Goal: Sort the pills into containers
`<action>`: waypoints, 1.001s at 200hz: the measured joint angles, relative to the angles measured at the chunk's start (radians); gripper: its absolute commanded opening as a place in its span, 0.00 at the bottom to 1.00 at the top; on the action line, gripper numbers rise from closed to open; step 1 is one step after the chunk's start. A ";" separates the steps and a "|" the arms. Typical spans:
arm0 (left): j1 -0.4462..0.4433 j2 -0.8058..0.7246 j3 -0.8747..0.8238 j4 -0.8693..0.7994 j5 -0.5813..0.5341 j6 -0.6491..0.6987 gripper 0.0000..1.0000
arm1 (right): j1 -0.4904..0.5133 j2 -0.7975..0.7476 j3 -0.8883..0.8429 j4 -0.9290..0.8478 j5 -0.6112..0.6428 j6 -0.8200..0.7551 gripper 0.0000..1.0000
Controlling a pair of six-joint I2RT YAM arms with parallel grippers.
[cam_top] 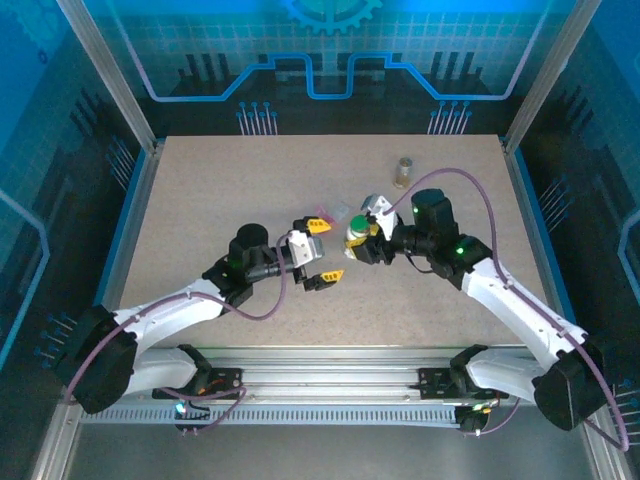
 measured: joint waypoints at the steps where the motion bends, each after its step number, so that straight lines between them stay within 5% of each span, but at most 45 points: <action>1: 0.000 0.000 -0.003 0.004 -0.011 -0.003 0.99 | -0.001 0.001 -0.007 0.006 0.013 0.007 0.21; 46: 0.028 -0.033 -0.032 0.027 -0.491 -0.272 0.99 | -0.004 0.090 -0.139 0.158 0.302 0.184 0.22; 84: 0.161 -0.145 -0.040 -0.040 -0.689 -0.615 0.99 | 0.029 0.225 -0.159 0.289 0.372 0.214 0.25; 123: 0.201 -0.198 -0.105 -0.085 -0.737 -0.868 0.99 | 0.058 0.369 -0.158 0.427 0.378 0.207 0.27; 162: 0.209 -0.187 -0.076 -0.225 -0.735 -0.949 0.99 | 0.075 0.464 -0.151 0.503 0.379 0.184 0.35; 200: 0.211 -0.139 -0.014 -0.308 -0.654 -0.948 0.99 | 0.076 0.512 -0.144 0.540 0.379 0.175 0.58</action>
